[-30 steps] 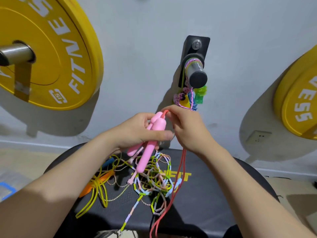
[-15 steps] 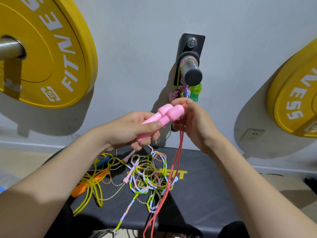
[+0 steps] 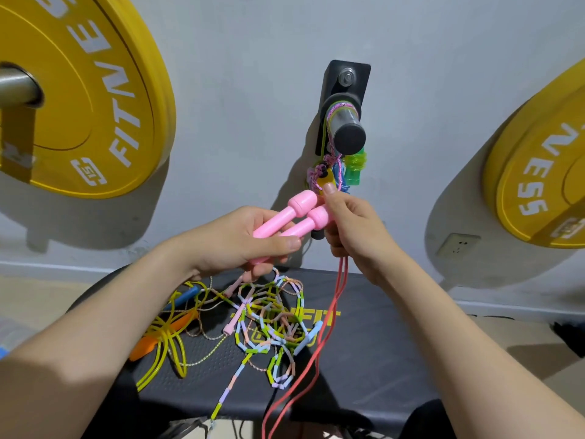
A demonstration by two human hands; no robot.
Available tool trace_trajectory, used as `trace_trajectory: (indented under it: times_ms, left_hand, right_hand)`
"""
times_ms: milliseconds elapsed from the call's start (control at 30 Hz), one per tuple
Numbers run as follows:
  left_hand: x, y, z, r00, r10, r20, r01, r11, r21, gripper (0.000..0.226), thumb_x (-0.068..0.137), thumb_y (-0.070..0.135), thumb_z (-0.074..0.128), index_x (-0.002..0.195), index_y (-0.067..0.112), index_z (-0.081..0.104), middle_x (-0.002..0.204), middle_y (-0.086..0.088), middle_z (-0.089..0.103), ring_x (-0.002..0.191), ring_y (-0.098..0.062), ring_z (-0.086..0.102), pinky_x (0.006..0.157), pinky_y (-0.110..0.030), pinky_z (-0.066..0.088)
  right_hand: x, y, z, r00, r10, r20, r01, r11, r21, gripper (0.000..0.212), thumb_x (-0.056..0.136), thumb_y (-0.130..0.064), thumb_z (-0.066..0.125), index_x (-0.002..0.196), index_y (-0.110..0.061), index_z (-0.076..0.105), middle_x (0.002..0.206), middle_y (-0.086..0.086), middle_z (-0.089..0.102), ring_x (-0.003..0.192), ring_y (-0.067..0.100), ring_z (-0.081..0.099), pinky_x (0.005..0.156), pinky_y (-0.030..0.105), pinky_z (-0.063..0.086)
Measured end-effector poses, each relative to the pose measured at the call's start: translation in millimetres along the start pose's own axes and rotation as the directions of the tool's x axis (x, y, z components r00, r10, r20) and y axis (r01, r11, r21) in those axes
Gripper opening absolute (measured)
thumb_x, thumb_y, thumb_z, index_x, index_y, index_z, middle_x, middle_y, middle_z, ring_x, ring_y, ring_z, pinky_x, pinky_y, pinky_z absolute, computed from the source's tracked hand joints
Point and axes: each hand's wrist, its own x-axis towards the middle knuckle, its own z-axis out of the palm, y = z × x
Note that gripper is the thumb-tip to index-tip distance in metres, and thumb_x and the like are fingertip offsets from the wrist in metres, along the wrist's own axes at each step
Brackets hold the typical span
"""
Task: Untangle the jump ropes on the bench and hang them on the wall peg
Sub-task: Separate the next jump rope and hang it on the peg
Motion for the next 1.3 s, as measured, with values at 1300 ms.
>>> trace_trajectory:
  times_ms: [1300]
  left_hand:
    - [8,-38,-9,0.964,-0.155,-0.217,0.266,0.630,0.730,0.058,0.066,0.040,0.095,0.097,0.027,0.048,0.088,0.006,0.063,0.070,-0.005,0.060,0.059,-0.031,0.044]
  right_hand:
    - [-16,6,40,0.868,0.128,0.481,0.379,0.455,-0.806,0.031,0.107,-0.020,0.051,0.080,-0.018,0.065,0.084,0.011,0.062,0.081,0.021,0.054,0.072,0.039,0.048]
